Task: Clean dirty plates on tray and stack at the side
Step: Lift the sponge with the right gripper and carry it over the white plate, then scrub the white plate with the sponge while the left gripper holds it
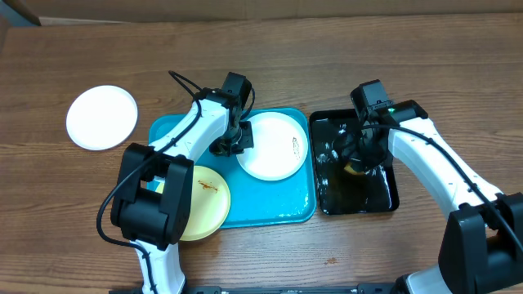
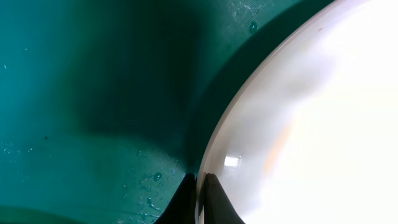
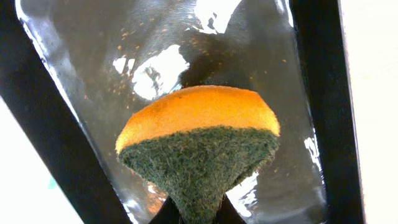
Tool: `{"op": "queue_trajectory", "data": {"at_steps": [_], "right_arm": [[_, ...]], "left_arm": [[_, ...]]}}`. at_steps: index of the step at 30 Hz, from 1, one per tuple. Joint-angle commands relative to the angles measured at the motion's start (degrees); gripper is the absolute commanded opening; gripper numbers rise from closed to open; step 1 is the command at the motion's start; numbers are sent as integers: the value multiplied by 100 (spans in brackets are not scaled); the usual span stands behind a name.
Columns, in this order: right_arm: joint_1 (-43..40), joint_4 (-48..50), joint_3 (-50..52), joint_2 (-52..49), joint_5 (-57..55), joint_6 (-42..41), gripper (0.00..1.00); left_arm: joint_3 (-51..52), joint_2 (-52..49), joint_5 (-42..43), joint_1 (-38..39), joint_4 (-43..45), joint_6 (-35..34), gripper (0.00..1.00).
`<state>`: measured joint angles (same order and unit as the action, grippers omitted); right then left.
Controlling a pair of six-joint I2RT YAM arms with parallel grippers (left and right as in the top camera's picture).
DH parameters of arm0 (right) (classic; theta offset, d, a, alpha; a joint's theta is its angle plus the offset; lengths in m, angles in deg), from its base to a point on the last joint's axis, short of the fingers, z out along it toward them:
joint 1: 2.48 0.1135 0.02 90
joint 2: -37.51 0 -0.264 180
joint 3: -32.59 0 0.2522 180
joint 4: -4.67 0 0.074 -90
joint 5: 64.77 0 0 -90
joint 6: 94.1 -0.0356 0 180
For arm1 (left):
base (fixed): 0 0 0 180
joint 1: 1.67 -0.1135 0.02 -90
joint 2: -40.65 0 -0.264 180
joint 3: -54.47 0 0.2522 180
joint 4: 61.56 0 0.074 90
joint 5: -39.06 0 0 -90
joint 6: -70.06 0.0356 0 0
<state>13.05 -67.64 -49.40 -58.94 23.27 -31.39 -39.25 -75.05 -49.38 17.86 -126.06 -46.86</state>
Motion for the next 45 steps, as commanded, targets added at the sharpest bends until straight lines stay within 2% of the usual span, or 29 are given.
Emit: {"op": "queue_trajectory", "data": {"at_steps": [1,7,13,15,18,21,27,33,36,45], "right_arm": [[22,28,-37,118,-146,-535,4],[22,28,-37,118,-68,-531,4],[22,63,-37,118,673,-173,4],[22,258,-37,118,1132,127,4],[33,697,-37,118,2441,879,4],[168,1204,-37,118,3077,994,4],[866,1976,-37,118,2459,898,3],[1720,2385,-37,-61,315,146,4],[2009,2520,-37,-304,-367,-66,4],[2218,3104,-37,-957,-1060,-125,4]], "left_arm": [[46,63,-92,26,-39,-13,4],[46,63,-90,28,-39,-13,4],[46,63,-83,28,-44,-11,4],[46,63,-55,33,-39,-11,4],[46,63,-52,33,-20,-13,4],[46,63,-52,35,-17,-13,4],[46,63,-52,33,-20,-11,4],[46,63,-52,33,-22,-11,4],[46,63,-52,33,-20,-11,4],[46,63,-55,33,-26,-9,4]]}}
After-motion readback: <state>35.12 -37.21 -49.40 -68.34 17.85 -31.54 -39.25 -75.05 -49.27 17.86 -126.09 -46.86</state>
